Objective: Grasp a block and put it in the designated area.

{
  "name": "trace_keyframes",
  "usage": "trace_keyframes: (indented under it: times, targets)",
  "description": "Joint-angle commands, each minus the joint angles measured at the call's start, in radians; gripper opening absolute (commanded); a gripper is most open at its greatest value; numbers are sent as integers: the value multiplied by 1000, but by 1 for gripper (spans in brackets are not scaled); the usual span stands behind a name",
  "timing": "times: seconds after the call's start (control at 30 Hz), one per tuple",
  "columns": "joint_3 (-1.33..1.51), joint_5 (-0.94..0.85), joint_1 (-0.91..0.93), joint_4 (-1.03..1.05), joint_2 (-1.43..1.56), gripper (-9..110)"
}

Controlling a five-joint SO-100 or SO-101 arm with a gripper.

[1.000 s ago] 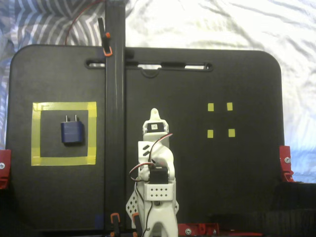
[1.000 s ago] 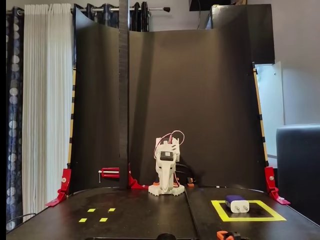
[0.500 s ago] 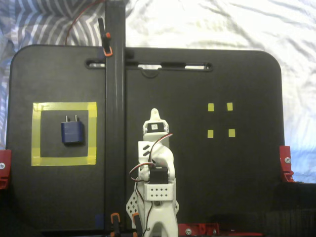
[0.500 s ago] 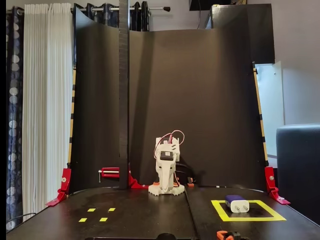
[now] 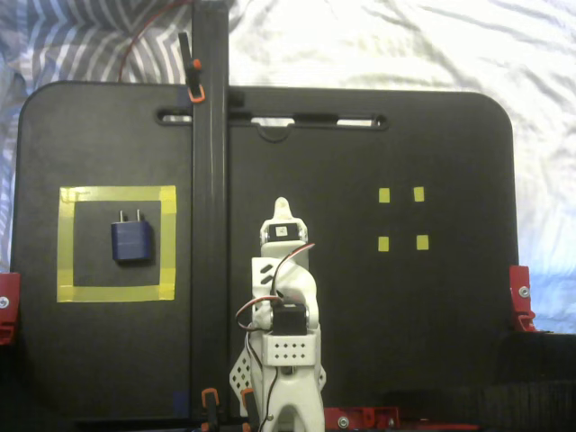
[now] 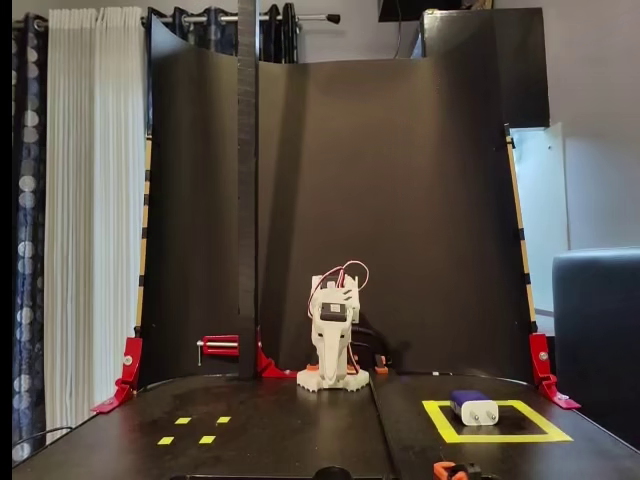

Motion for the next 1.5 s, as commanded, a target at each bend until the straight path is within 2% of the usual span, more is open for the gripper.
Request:
trace_keyframes:
  times: [0.0,0.57,0.73,1.47]
  targets:
    - [6,-6,-6,2,8,0]
    - [6,-3,-21,2,8,0]
    - [6,67,8,3,8,0]
    - [6,120,40,3,8,0]
